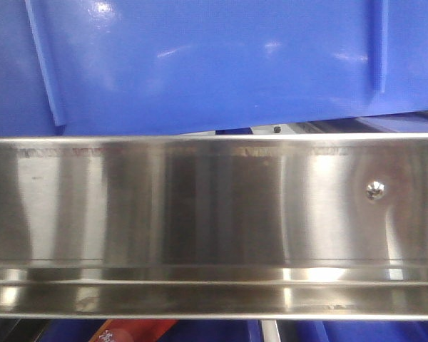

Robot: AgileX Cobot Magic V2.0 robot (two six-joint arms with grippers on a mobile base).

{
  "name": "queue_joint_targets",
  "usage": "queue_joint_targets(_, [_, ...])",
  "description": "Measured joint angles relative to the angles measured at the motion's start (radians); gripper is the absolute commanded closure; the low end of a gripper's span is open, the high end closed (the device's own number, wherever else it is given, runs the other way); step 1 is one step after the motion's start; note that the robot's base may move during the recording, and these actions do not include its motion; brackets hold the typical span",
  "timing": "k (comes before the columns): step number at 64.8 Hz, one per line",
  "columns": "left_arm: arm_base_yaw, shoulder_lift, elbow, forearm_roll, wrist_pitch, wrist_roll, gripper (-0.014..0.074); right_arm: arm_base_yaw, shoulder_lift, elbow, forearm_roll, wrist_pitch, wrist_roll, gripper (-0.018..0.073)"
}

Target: Move blue bin to conveyor side

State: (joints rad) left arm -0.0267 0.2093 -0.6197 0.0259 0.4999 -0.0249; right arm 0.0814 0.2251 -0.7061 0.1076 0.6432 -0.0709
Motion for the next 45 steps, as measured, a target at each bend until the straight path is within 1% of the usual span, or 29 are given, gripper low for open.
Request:
queue_joint_targets(6, [0.000,0.114,-0.116,-0.026,0.114,0.000,0.0616,0.000,0.131,-0.137,0.000,0.122,0.000,0.0629])
queue_joint_targets(9, [0.000,0.179,-0.178,-0.054,0.165,0.000,0.0616,0.000,0.204,-0.213,0.000,0.191,0.000,0.0629])
queue_joint_targets(14, [0.000,0.275,-0.265,-0.090,0.224,0.000,0.0616,0.000,0.317,-0.330,0.000,0.300,0.000,0.0629])
queue_joint_targets(19, [0.000,0.348,-0.327,-0.117,0.249,0.000,0.0616,0.000,0.406,-0.435,0.000,0.385,0.000,0.0629])
queue_joint_targets(25, [0.000,0.419,-0.381,-0.123,0.256,0.000,0.0616,0.000,0.499,-0.528,0.000,0.436,0.000,0.0629])
queue_joint_targets(37, [0.000,0.506,-0.415,-0.127,0.258,0.000,0.0616,0.000,0.596,-0.622,0.023,0.454,0.000,0.0630])
queue_joint_targets(45, [0.000,0.600,-0.481,-0.131,0.319,0.000,0.0616,0.000,0.704,-0.713,0.023,0.553,0.000,0.0637])
